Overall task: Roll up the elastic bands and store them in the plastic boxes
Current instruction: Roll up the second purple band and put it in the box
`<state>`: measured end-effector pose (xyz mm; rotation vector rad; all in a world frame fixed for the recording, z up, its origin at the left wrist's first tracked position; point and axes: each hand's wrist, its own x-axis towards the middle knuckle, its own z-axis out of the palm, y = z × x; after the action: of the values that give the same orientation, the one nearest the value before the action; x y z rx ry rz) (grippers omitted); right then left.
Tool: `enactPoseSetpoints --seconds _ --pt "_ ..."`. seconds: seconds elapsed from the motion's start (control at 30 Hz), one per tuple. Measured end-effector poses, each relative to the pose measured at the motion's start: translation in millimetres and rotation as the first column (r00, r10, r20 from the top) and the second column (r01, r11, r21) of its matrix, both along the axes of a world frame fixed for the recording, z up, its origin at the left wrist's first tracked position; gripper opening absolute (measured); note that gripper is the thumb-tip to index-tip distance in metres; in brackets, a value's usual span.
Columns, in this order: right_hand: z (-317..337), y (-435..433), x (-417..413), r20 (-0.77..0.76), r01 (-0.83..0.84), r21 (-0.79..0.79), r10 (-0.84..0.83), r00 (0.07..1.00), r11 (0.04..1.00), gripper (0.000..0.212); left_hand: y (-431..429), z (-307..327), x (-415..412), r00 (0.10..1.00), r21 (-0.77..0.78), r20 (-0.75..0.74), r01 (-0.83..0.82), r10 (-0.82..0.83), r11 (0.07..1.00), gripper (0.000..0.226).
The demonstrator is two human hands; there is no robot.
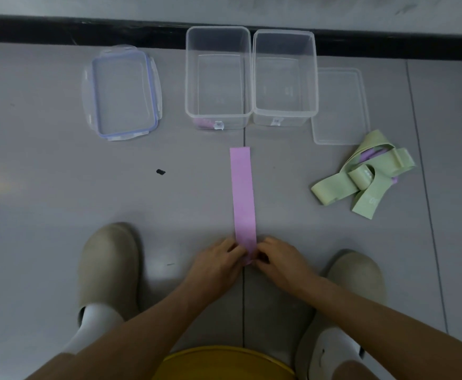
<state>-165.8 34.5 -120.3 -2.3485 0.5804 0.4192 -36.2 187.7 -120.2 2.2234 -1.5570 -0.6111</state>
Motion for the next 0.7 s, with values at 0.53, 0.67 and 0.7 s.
enactPoseSetpoints --seconds 0.53,0.67,0.7 --pt "-4.8 4.3 -5.2 0.067 -0.055 -0.086 0.061 0.996 0.995 0.011 4.9 -4.6 -3.0 0.999 -0.012 0.008 -0.031 0.031 0.999 0.01" --pt "-4.3 3.9 -3.7 0.061 -0.072 -0.145 0.081 0.995 0.987 0.015 3.3 -3.6 -2.7 0.998 -0.036 0.059 0.026 -0.024 0.999 0.015" --pt "-4.3 3.9 -3.7 0.059 -0.089 -0.157 0.099 0.993 0.984 0.017 2.0 -3.2 -3.0 0.998 -0.043 0.064 0.016 -0.013 0.999 0.015"
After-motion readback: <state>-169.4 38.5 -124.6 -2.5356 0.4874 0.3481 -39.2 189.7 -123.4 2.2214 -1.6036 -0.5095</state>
